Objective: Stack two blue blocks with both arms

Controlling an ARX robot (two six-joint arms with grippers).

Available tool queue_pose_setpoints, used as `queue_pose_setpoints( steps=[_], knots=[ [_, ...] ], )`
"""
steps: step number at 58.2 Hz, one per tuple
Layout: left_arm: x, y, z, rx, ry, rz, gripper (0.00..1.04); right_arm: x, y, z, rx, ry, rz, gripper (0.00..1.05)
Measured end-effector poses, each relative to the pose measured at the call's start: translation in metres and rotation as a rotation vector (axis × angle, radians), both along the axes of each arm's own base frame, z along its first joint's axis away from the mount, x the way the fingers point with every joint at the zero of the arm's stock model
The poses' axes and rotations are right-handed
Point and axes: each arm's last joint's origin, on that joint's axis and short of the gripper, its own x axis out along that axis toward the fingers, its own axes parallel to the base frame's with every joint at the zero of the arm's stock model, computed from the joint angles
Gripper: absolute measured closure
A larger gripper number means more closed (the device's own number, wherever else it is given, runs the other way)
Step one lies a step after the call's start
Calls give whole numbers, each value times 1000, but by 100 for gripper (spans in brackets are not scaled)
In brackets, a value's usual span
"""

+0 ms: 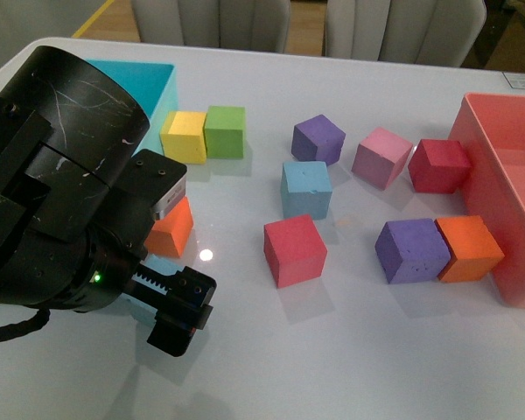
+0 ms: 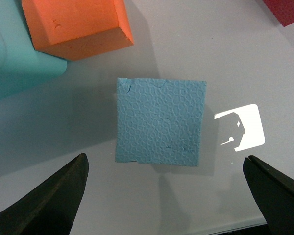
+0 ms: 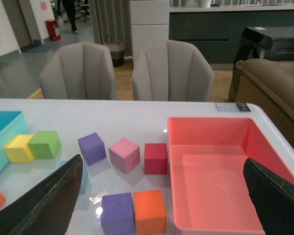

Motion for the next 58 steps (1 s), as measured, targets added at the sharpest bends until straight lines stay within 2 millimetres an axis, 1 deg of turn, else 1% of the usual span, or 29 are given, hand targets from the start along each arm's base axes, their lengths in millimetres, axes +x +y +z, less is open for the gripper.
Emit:
queue_pose_setpoints(
  steps=[23,37,58],
  knots=[
    [11,-1,-10,42,14,-36,9,0,0,0,0,0,0,9],
    [17,-4,-12,46,9,-49,9,0,0,0,0,0,0,9],
    [21,-2,-23,61,36,-46,9,0,0,0,0,0,0,9]
  ],
)
